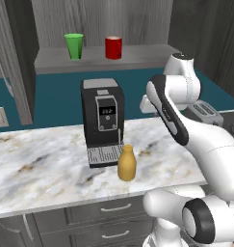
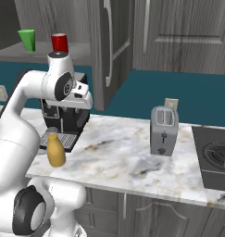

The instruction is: There is a tray on the dining counter. Grab the cup, mug, and pitcher and place them on the tray. The pitcher may be placed next to the tray if it cannot fit the tray.

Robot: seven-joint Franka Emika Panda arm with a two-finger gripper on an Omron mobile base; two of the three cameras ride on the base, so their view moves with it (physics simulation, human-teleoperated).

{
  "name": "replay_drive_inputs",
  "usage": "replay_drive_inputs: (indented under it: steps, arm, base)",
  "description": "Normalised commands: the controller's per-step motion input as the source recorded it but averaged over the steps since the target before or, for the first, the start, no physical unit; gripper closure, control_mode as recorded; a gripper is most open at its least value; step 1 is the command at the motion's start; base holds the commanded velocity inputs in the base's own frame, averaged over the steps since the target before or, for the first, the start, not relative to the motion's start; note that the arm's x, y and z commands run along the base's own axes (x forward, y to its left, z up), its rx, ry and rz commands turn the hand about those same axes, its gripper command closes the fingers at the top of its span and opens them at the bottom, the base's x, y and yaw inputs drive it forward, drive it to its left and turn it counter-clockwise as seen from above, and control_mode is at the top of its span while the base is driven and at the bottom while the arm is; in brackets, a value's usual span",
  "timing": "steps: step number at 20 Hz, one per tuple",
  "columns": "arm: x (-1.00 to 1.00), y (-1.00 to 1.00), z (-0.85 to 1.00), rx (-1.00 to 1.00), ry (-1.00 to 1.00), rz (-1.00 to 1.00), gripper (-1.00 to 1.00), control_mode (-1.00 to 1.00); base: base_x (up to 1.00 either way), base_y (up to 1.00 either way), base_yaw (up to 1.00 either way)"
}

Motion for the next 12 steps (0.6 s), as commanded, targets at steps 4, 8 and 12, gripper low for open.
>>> replay_drive_inputs:
  steps: [4,8,12]
  arm:
    - [-0.07,0.00,-0.13,0.01,0.00,0.00,-1.00,-1.00]
    - [-0.36,0.00,-0.26,0.05,0.00,0.00,-1.00,-1.00]
    - [-0.52,-0.04,-0.20,0.15,0.00,0.03,-1.00,-1.00]
  base:
    - [0.00,0.00,0.00]
    - [0.00,0.00,0.00]
    - [0.00,0.00,0.00]
